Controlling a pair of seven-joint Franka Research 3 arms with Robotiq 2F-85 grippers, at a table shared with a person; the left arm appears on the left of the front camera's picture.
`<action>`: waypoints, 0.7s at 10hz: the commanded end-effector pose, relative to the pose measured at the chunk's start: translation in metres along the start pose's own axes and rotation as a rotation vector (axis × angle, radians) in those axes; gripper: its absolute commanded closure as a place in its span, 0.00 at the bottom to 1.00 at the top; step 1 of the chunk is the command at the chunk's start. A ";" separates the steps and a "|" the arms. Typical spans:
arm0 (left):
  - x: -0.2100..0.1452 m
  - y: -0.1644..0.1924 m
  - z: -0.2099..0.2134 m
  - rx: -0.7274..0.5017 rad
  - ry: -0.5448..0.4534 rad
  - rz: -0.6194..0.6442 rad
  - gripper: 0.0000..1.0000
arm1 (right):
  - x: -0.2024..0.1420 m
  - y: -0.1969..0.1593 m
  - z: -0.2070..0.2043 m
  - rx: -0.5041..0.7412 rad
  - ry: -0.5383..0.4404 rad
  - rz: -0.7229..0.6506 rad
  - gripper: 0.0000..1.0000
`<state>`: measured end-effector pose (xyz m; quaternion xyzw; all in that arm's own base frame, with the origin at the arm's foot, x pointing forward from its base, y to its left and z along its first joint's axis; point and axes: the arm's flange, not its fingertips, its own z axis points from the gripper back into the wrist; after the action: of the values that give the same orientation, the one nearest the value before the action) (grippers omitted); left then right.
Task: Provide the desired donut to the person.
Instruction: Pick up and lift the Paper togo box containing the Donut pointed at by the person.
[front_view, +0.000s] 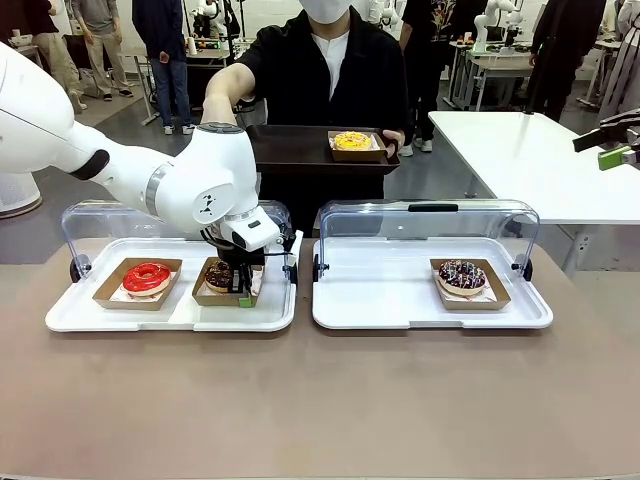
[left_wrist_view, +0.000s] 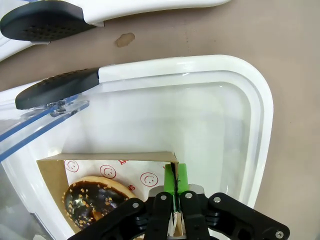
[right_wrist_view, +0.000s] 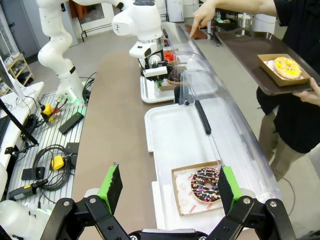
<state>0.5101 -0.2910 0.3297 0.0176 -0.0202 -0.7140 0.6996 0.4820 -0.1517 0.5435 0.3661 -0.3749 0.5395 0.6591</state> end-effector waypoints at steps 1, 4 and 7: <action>-0.004 -0.004 0.010 -0.031 0.012 0.027 1.00 | 0.000 0.000 0.000 -0.001 -0.008 -0.001 0.00; -0.020 -0.044 0.064 -0.133 0.097 -0.045 1.00 | 0.000 0.000 0.000 -0.001 -0.008 -0.001 0.00; -0.042 -0.109 0.140 -0.217 0.102 -0.019 1.00 | 0.000 0.000 0.000 -0.001 -0.008 -0.001 0.00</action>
<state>0.4180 -0.2589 0.4418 -0.0174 0.1002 -0.7170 0.6896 0.4822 -0.1517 0.5430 0.3665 -0.3746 0.5393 0.6592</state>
